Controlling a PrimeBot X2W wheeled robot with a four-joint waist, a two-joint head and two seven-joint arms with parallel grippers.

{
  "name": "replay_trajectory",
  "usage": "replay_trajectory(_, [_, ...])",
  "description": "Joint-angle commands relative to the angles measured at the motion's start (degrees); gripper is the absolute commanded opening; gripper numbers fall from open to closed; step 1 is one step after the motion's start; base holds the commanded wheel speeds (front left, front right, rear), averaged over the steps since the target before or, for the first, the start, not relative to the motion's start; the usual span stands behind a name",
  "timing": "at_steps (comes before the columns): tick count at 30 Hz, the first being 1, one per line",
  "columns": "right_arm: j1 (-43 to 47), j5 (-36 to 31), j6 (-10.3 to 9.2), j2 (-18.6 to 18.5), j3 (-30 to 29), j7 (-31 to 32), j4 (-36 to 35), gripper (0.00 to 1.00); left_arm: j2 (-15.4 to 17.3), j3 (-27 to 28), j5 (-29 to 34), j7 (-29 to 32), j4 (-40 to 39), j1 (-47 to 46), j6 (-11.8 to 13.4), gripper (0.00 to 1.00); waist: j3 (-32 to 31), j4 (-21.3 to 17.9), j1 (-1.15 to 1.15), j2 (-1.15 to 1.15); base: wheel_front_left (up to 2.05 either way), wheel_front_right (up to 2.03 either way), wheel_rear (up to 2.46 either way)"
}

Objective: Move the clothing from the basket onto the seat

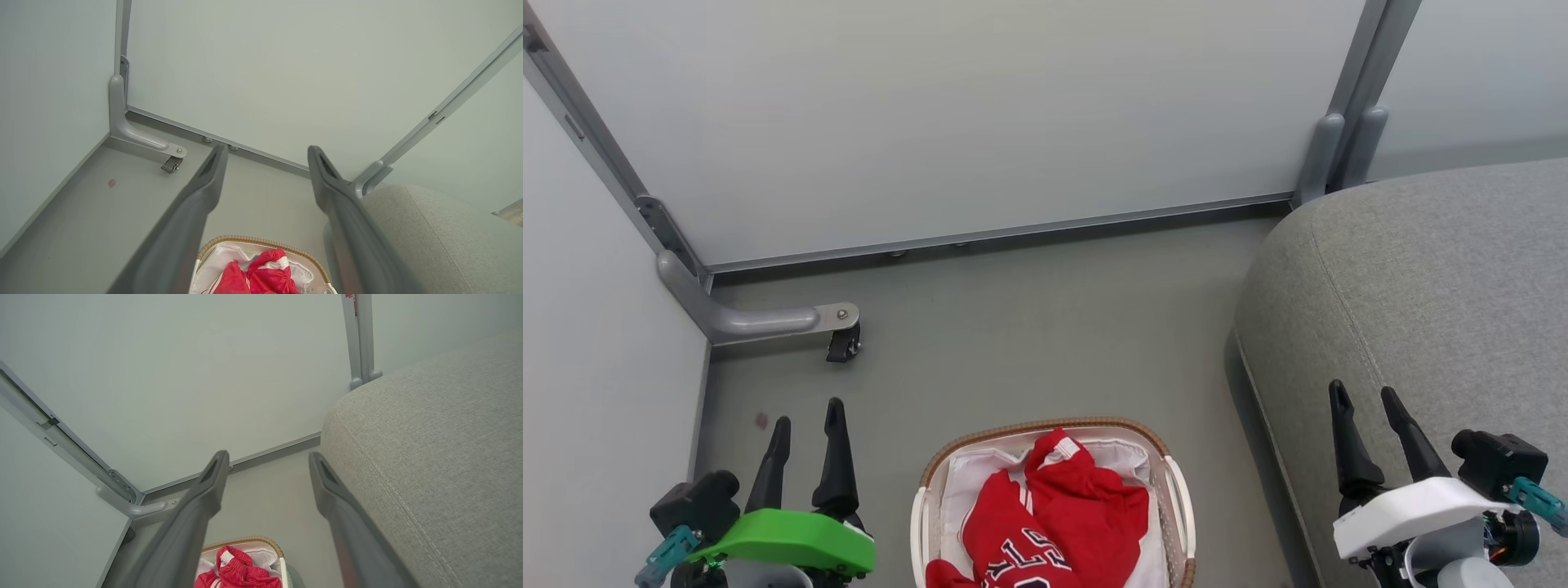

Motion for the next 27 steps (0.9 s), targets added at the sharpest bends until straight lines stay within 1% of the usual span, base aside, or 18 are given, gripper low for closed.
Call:
replay_trajectory(1, [0.4, -1.6, 0.01, -0.4, 0.0, -0.7, -0.3, 1.00, 0.4, -0.2, 1.4, -0.5, -0.2, 0.4, 0.3, 1.00, 0.0, 0.0, 0.00, 0.00, 0.00, 0.00, 0.00])
replay_trajectory(15, [1.3, -9.1, 0.02, -0.5, 0.6, -2.5, 0.1, 1.00, 0.5, -1.2, 7.5, -2.4, 1.6, 1.1, 0.3, 1.00, 0.0, 0.2, 0.00, 0.00, 0.00, 0.00, 0.00])
replay_trajectory(27, [1.7, -14.6, 0.02, -0.5, 0.9, -3.9, 0.4, 1.00, 0.5, -1.9, 11.5, -3.7, 3.2, 1.3, 0.5, 1.00, 0.1, 0.3, 0.00, 0.00, 0.00, 0.00, 0.00])
